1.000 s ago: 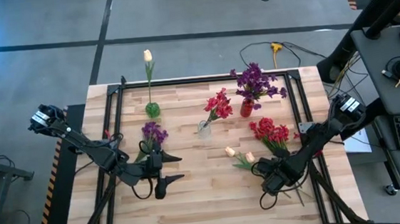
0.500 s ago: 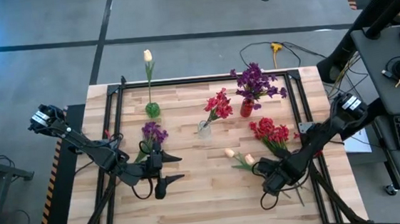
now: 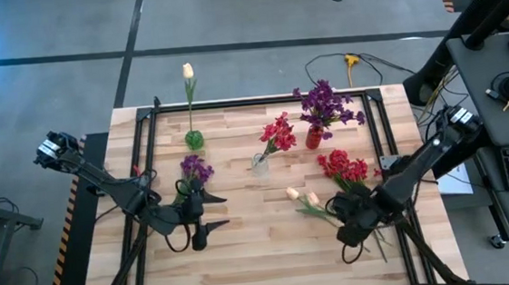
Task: Sort flowers into vase by color
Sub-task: Put the right pink flowers into the green vase
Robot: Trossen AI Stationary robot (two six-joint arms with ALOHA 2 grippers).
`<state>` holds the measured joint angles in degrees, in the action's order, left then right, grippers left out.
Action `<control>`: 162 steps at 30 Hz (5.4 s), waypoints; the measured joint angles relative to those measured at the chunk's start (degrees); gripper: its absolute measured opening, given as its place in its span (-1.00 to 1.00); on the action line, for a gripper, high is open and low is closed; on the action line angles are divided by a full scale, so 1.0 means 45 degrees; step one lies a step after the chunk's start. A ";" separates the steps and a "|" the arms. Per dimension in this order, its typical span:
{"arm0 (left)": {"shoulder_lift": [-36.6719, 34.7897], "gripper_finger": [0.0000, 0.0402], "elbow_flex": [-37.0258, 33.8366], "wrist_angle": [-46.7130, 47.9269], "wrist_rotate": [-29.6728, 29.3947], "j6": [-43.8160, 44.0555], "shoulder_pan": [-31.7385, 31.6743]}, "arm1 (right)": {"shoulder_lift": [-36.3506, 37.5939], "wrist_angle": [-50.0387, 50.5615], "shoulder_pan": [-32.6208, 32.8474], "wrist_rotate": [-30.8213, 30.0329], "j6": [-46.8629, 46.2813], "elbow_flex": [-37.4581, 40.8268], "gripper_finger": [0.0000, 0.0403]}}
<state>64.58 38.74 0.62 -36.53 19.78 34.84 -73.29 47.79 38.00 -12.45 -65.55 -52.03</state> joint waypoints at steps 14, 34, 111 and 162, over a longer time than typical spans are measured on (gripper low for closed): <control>-0.0801 0.33 -0.0067 -0.0749 0.0019 -0.3338 -0.0002 | 0.1703 -0.4550 -0.0005 -0.4244 0.5423 -0.0259 -0.93; 0.3385 0.33 -0.0752 -1.2412 0.1868 -0.7526 -0.0161 | -0.1392 -1.5807 -0.2008 -0.2517 1.6968 -0.0254 -0.94; 0.6675 -0.99 0.1433 -1.2666 0.0745 -0.7055 -0.1770 | -0.1999 -1.8746 -0.2753 -0.2278 1.8283 -0.0249 0.02; -0.4510 -0.99 -0.2939 -0.5450 -0.2322 -0.7920 -0.8712 | 0.1883 -0.7437 -0.2200 -0.2555 1.1122 -0.0254 0.04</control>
<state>44.28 25.52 -23.90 -46.98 -15.86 -4.37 -64.82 14.33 28.10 -23.95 -15.50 -53.17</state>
